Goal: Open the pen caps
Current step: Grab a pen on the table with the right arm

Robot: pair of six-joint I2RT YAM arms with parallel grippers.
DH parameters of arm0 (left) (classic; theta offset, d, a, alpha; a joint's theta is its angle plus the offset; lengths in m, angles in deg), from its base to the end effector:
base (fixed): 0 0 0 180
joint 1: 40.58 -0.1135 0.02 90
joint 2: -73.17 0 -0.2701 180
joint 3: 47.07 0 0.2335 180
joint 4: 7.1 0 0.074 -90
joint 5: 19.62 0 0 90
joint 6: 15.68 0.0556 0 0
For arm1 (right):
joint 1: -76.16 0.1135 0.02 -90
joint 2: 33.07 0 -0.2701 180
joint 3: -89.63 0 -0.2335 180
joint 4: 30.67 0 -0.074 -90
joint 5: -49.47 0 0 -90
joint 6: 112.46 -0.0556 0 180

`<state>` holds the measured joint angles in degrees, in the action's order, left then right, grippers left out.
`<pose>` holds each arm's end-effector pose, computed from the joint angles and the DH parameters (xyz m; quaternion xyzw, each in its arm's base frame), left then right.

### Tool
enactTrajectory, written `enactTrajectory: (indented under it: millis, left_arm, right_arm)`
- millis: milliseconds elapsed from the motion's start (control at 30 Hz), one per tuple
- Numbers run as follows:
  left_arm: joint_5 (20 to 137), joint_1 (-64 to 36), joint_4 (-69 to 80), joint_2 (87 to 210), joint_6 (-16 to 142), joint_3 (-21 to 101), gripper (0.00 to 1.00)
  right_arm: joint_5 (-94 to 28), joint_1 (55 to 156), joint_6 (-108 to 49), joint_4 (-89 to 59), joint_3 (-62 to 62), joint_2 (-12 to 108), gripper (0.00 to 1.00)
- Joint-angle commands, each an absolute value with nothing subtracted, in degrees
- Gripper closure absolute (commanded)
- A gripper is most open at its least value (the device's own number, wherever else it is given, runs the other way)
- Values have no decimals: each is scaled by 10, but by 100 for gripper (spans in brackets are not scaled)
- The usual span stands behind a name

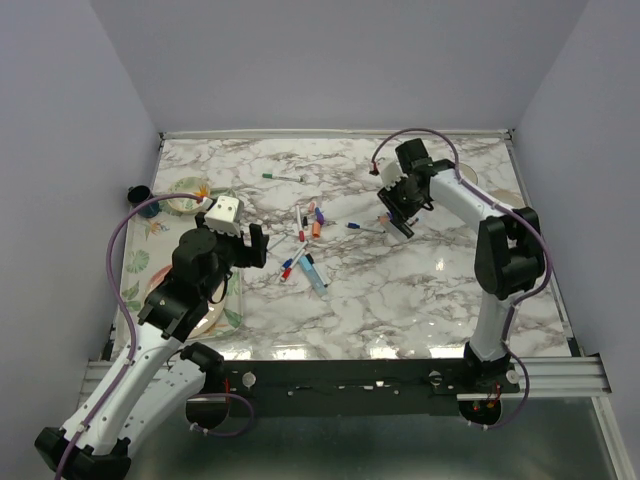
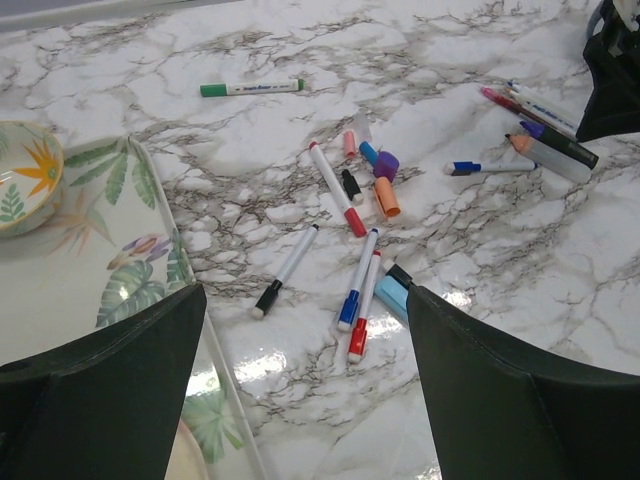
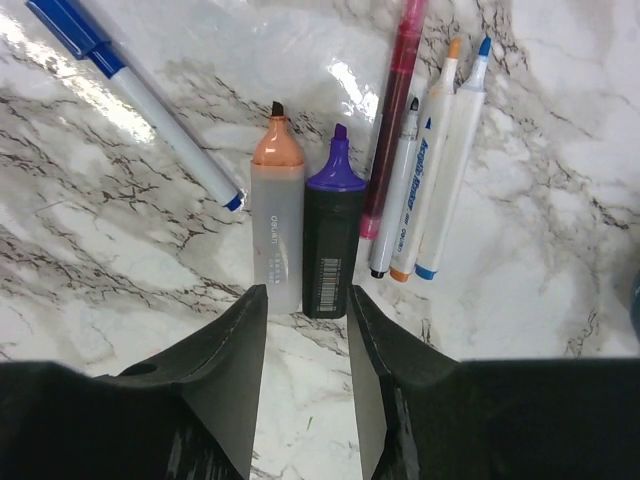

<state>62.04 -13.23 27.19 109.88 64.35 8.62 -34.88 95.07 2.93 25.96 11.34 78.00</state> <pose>0.1358 -0.0612 0.3168 0.0762 0.7905 -0.1388 0.5917 0.3767 0.1348 0.2094 -0.3778 0.9010 0.0364 0.2101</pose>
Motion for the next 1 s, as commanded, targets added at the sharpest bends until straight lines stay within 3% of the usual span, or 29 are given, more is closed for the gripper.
enactTrajectory:
  millis: [0, 233, 567, 967]
  left_arm:
    - [611, -137, 264, 1090, 653, 87, 10]
    - [610, -139, 263, 1092, 654, 86, 10]
    - [610, -143, 262, 1096, 654, 85, 10]
    - [616, -150, 260, 1100, 654, 85, 10]
  right_arm:
    - [-294, 948, 81, 290, 146, 769, 54]
    - [-154, 949, 205, 377, 202, 794, 50]
    - [-85, 958, 440, 442, 224, 837, 41]
    - [-167, 994, 453, 406, 260, 908, 39]
